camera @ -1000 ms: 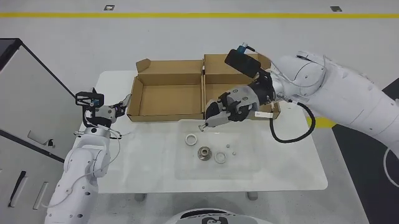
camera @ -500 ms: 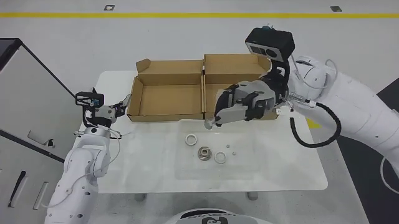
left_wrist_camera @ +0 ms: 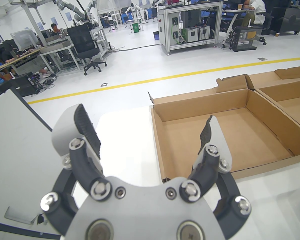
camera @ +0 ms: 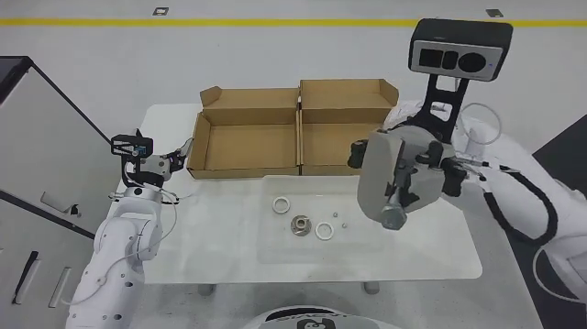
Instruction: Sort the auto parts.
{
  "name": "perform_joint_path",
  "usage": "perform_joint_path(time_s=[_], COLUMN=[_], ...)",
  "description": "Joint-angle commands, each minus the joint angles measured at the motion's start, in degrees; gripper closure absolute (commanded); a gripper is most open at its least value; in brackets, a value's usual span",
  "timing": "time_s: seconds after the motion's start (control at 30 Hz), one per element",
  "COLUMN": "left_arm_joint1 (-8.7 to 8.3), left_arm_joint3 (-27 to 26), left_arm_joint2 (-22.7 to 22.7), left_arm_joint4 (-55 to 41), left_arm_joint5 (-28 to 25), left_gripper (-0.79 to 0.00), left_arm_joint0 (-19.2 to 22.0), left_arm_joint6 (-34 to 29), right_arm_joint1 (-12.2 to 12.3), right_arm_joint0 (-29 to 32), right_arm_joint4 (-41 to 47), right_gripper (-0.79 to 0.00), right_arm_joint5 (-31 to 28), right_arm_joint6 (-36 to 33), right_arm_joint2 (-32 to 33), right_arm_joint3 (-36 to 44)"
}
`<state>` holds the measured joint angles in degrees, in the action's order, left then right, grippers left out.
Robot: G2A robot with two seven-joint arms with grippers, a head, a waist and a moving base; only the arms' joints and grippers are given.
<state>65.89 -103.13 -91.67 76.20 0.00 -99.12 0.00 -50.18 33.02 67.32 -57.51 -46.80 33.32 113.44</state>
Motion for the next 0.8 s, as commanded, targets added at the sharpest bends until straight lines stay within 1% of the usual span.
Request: perform_joint_path(time_s=[0.0,0.33,0.4,0.47,0.57,0.77], left_arm_joint1=[0.00,0.00,0.00,0.00,0.00,0.00], left_arm_joint3=[0.00,0.00,0.00,0.00,0.00,0.00], left_arm_joint2=[0.00,0.00,0.00,0.00,0.00,0.00], left_arm_joint4=[0.00,0.00,0.00,0.00,0.00,0.00], left_arm_joint5=[0.00,0.00,0.00,0.00,0.00,0.00], left_gripper=[-0.785,-0.785,-0.785,-0.785,-0.785,-0.785], left_arm_joint0=[0.00,0.00,0.00,0.00,0.00,0.00], left_arm_joint6=[0.00,0.00,0.00,0.00,0.00,0.00], right_arm_joint1=[-0.16,-0.16,-0.58,-1.13,-2.00,-4.03], right_arm_joint0=[0.09,0.09,1.56,2.82,4.43,7.84], right_arm_joint4=[0.05,0.05,1.84,4.24,8.96,15.87], right_gripper=[0.000,0.000,0.000,0.000,0.000,0.000], right_arm_joint5=[0.25,0.25,0.79,0.75,-0.19,1.82], right_arm_joint6=[-0.25,-0.25,1.31,1.44,0.48,-1.80], right_arm_joint2=[0.15,0.15,0.28,0.48,0.81,3.79], right_arm_joint3=[-0.27,-0.27,2.26,3.06,3.99,5.04])
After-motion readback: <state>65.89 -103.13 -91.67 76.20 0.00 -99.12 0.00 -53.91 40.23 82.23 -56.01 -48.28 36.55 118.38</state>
